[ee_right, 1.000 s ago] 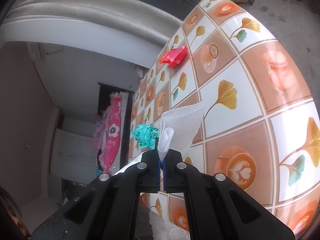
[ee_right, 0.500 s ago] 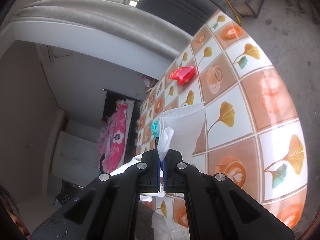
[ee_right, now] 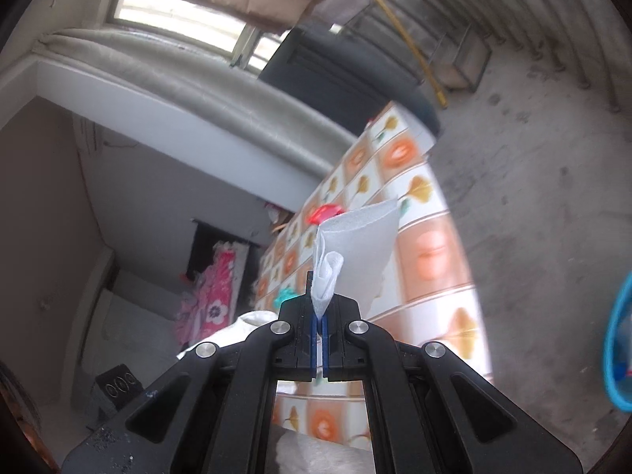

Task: Collect trash
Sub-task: 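Carry tissue and gloves to the blue wastebasket and open both tools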

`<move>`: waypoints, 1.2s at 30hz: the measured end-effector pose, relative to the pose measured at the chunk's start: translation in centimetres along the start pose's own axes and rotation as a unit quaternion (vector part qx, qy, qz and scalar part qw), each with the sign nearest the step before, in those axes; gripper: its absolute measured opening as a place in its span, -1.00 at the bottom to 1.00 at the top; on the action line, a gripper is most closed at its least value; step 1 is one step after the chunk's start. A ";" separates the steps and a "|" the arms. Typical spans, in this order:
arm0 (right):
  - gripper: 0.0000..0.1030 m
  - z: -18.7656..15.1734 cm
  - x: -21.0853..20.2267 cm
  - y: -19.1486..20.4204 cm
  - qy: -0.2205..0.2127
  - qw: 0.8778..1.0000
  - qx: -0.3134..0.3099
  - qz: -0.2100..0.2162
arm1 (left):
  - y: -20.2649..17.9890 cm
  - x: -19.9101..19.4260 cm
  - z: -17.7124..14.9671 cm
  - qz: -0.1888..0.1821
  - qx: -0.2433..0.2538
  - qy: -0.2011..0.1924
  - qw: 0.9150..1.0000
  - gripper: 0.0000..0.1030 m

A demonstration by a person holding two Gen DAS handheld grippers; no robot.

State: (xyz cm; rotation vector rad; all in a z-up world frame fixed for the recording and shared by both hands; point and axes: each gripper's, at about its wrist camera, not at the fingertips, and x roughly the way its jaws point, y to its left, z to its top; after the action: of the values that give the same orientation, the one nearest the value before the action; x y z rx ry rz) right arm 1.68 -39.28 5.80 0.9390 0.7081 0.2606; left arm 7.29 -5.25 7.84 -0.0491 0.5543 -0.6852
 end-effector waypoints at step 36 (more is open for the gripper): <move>0.07 -8.4 -14.4 -33.5 0.037 0.900 0.205 -0.383 | -29.4 27.6 -15.1 -0.241 0.141 0.333 0.901 -0.34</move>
State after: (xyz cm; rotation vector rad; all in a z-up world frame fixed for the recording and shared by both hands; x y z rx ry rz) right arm -17.69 -60.39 -18.27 0.9723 1.1746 -0.5771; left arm 0.03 -43.06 -11.57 0.3438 1.1139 -1.2789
